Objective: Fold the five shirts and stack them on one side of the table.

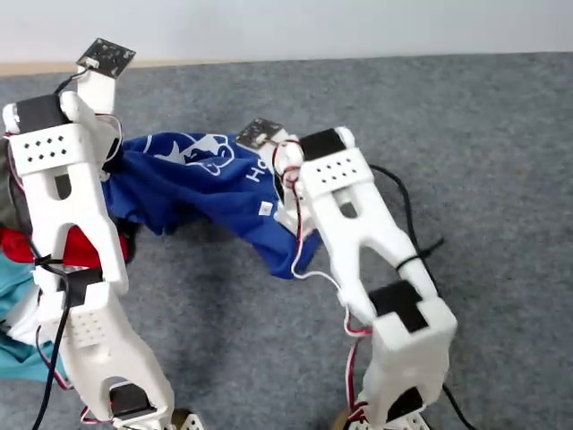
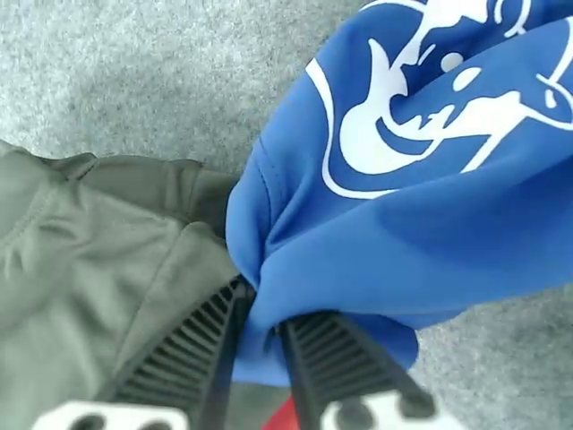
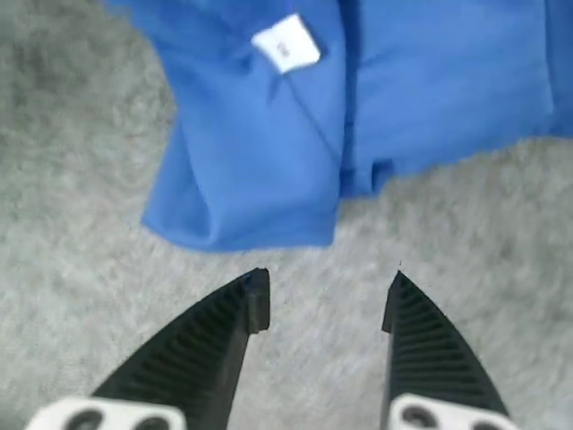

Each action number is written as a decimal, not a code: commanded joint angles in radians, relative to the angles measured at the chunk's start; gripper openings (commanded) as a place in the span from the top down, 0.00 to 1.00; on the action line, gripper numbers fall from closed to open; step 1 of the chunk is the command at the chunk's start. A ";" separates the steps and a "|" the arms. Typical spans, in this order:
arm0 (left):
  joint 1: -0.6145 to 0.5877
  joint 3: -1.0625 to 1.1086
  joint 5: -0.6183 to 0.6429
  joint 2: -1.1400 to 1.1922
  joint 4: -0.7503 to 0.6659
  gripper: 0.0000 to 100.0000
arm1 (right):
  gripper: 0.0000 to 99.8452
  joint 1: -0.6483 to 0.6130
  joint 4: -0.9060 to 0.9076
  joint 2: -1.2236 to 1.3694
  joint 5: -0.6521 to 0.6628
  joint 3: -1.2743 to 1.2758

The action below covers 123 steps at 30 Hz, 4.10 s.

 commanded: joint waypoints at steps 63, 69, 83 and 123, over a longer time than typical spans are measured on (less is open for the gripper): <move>0.147 -0.018 0.114 -0.680 -0.049 0.98 | 0.99 0.328 -0.180 -0.624 0.012 -0.178; 0.203 -0.012 0.115 -0.764 -0.054 0.93 | 0.99 0.406 -0.188 -0.753 0.038 -0.178; 0.138 0.521 0.106 -0.703 0.014 0.82 | 0.99 0.433 -0.136 -0.611 0.084 0.104; 0.669 1.184 -0.063 -0.500 -0.334 0.79 | 0.99 0.536 -0.289 -0.311 0.080 0.249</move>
